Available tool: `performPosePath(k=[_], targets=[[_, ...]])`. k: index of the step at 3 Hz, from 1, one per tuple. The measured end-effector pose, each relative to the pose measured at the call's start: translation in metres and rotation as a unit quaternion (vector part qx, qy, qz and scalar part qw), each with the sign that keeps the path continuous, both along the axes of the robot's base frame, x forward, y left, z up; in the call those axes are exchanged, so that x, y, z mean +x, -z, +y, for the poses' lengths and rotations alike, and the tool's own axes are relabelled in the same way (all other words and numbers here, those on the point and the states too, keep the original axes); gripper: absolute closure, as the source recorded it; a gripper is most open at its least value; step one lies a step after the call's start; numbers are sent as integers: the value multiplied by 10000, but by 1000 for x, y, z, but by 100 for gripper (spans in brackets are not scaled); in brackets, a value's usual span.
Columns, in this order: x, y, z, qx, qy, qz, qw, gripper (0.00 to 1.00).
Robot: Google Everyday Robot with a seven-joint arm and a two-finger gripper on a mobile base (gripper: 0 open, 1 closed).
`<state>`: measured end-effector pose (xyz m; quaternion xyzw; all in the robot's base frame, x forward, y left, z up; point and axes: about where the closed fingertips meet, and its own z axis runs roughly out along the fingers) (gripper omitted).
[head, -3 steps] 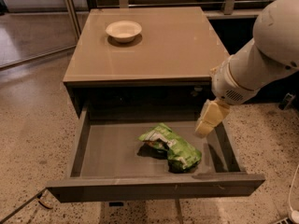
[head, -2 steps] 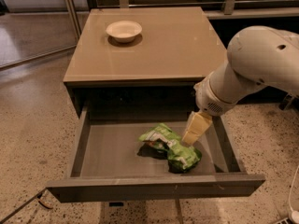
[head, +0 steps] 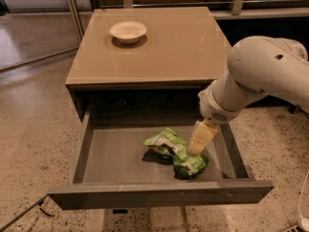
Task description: Pick green rice chip bag from top drawer and place on counter
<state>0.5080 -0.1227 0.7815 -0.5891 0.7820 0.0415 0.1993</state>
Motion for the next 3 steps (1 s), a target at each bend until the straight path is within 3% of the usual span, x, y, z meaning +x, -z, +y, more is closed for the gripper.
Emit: performPosePath(k=[1,3], targets=[[2,24,6,-34,-50,-21,10000,0],[12,84,30,175,161,-27,9997,0]])
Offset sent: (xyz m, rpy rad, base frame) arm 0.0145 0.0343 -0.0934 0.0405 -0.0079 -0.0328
